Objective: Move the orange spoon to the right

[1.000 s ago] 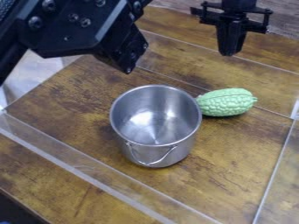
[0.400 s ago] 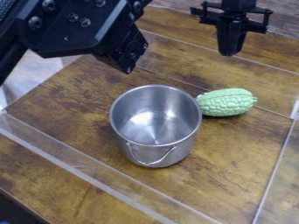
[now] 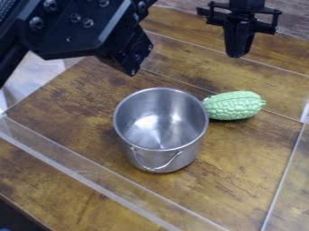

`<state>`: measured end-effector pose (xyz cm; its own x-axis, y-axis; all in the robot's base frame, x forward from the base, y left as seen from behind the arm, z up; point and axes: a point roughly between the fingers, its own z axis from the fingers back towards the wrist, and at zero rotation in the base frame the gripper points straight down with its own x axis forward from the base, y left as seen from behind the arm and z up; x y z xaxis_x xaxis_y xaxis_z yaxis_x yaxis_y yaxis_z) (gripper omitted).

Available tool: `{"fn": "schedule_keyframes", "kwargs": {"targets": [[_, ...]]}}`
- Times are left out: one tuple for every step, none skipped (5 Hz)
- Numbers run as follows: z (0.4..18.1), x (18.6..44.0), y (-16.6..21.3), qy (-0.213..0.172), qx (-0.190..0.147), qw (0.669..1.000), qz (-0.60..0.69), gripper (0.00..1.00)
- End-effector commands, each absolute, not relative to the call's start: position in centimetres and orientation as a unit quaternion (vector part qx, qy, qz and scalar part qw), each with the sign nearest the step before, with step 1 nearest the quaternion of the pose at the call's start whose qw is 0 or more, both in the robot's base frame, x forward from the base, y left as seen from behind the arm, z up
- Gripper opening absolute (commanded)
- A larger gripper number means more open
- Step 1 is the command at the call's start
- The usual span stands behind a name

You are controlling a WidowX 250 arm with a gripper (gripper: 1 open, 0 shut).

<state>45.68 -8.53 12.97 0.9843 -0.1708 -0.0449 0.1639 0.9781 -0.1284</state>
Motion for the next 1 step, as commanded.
{"fn": "schedule_keyframes", "kwargs": {"targets": [[16.41, 39.56, -14.20, 0.129, -0.126, 0.944, -0.276, 0.00]]}}
